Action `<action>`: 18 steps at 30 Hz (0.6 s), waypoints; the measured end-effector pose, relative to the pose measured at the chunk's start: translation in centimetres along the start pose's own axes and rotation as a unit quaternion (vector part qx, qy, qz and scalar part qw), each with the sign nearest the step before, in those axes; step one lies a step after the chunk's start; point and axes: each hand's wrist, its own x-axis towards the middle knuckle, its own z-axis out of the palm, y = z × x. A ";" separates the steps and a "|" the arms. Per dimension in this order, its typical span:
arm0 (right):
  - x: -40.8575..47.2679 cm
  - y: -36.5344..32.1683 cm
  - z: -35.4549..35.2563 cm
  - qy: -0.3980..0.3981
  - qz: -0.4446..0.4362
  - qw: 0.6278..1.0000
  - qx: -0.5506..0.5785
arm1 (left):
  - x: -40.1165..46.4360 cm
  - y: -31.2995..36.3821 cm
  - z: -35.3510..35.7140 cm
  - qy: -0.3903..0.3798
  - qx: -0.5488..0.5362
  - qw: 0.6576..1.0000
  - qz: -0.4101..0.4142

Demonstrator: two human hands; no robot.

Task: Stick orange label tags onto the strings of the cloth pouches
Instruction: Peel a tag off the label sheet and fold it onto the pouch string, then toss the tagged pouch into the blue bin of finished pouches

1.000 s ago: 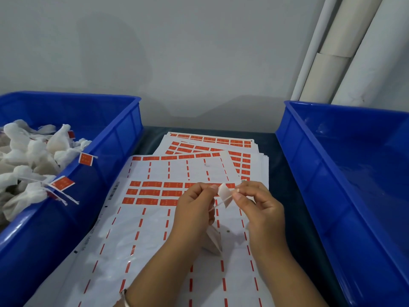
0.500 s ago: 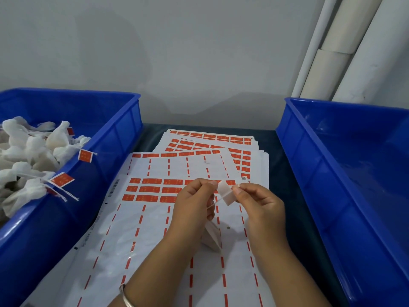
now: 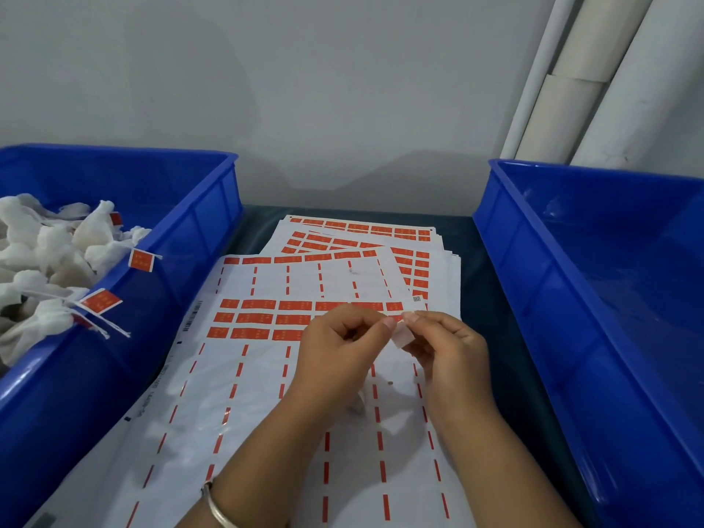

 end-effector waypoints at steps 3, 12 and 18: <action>0.1 0.0 -0.1 -0.001 0.013 1.000 0.004 | -0.1 -0.2 0.0 -0.005 0.085 0.994 0.066; 0.5 0.2 -0.2 -0.015 0.032 0.999 0.040 | 0.0 -1.6 0.0 -0.016 0.273 0.944 0.185; 0.1 -0.6 0.1 -0.041 -0.025 0.996 -0.073 | 0.7 -0.1 -0.2 0.021 0.175 0.980 0.090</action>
